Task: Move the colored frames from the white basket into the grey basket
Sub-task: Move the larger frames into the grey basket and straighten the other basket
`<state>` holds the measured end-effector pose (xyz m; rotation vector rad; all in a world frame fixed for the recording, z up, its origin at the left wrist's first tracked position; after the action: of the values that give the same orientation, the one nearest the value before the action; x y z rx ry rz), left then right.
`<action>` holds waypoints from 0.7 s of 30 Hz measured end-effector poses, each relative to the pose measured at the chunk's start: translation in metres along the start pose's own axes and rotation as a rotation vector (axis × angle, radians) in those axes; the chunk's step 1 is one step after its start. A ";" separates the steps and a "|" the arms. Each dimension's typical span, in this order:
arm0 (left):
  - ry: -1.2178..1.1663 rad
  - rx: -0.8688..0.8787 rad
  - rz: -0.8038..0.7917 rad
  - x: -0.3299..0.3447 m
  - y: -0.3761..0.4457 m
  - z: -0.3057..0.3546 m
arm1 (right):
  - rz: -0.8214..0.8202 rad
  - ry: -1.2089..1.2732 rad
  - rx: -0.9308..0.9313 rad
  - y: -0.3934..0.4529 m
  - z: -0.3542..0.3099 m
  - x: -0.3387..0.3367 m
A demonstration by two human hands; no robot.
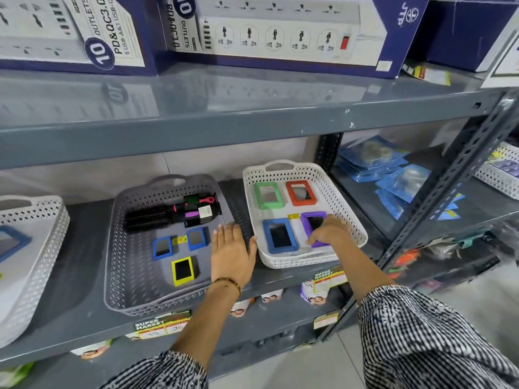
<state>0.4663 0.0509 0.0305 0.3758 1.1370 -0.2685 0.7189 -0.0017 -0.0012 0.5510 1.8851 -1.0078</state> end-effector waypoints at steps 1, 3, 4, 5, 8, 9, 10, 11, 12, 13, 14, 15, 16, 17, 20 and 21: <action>0.000 0.000 -0.001 0.000 0.000 0.000 | -0.009 -0.003 0.001 0.001 0.000 0.002; -0.003 0.001 -0.002 0.000 0.001 0.000 | -0.011 0.002 0.000 0.004 0.000 0.005; -0.004 0.002 -0.002 0.000 0.001 0.000 | -0.011 0.005 -0.004 0.006 0.000 0.006; -0.003 0.005 -0.002 0.000 0.000 0.001 | -0.010 0.002 -0.007 0.008 0.001 0.007; 0.000 0.005 -0.003 0.000 0.000 0.000 | -0.013 -0.005 -0.011 0.011 0.001 0.008; -0.004 0.004 -0.003 0.000 0.000 0.000 | -0.023 0.005 -0.009 0.012 0.002 0.009; -0.013 0.002 -0.001 0.001 0.000 -0.001 | -0.033 0.006 -0.005 0.013 0.002 0.010; -0.020 0.001 0.002 0.000 0.000 -0.001 | -0.035 0.007 0.000 0.010 0.001 0.008; -0.023 -0.001 0.003 0.001 0.000 -0.001 | -0.024 0.012 -0.006 0.005 -0.001 0.004; -0.022 -0.002 0.003 0.001 0.000 -0.001 | -0.001 0.008 -0.021 -0.001 -0.004 -0.002; -0.024 -0.004 0.005 0.000 0.000 -0.001 | 0.036 -0.001 -0.045 -0.005 -0.010 -0.008; -0.030 -0.004 0.008 0.000 0.000 -0.001 | 0.083 0.008 -0.080 -0.011 -0.018 -0.017; -0.042 -0.004 0.013 -0.001 0.000 -0.001 | 0.124 0.040 -0.114 -0.017 -0.026 -0.026; -0.059 -0.006 0.019 -0.002 0.001 -0.001 | 0.155 0.083 -0.147 -0.022 -0.035 -0.032; -0.115 -0.027 0.075 -0.012 0.000 -0.007 | 0.231 0.138 -0.296 -0.040 -0.071 -0.044; -0.117 -0.038 0.105 -0.017 0.000 -0.012 | 0.250 0.148 -0.357 -0.048 -0.086 -0.045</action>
<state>0.4494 0.0563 0.0419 0.3801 1.0028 -0.1744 0.6639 0.0433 0.0804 0.6404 2.0071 -0.4654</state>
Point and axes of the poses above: each hand's wrist, its own y-axis towards the middle knuckle, its own x-axis out of the palm, z = x × y, the point moved 8 cm from there along y, towards the middle knuckle
